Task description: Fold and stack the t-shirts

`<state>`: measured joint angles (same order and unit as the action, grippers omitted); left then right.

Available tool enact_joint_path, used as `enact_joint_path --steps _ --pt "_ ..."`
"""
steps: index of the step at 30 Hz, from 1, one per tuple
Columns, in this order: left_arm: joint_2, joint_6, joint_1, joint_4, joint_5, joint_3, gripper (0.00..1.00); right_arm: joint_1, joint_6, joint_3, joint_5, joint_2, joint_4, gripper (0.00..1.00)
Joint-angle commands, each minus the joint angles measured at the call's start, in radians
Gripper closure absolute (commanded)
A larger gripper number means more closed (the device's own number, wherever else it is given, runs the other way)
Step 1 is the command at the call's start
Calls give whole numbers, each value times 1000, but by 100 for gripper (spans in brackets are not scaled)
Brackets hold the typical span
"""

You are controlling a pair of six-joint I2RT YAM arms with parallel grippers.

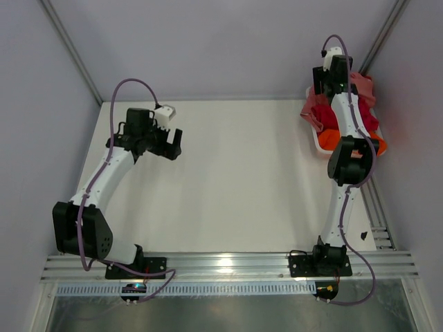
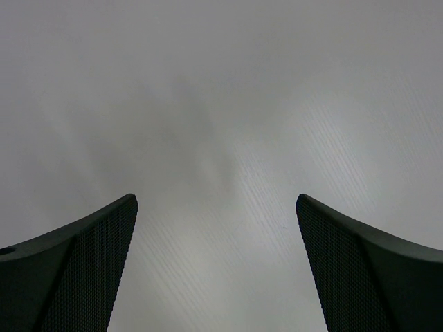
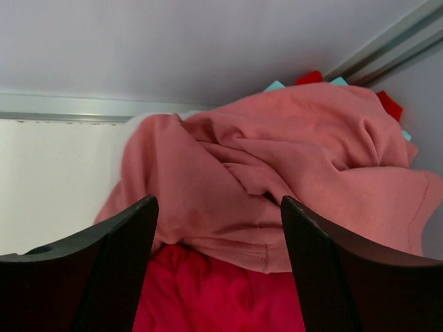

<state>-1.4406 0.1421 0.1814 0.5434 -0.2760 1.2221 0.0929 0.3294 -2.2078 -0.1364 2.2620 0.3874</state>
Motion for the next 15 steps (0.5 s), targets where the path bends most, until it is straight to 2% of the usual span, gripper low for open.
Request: enact_joint_path --steps 1,7,9,11,13,15 --pt "17 -1 -2 -8 15 8 1 16 -6 -39 -29 24 -68 25" --pt "-17 -1 -2 3 20 -3 2 21 22 -55 -55 108 -111 25" --pt "-26 2 -2 1 24 -1 2 24 23 -59 -42 125 -113 30" --pt "-35 4 -2 1 21 7 2 24 30 -63 -29 142 -104 71" --pt "-50 2 -2 10 23 17 2 27 10 -58 -25 140 -94 97" --pt "-61 2 -2 18 24 33 3 30 -1 -52 -19 128 -91 97"
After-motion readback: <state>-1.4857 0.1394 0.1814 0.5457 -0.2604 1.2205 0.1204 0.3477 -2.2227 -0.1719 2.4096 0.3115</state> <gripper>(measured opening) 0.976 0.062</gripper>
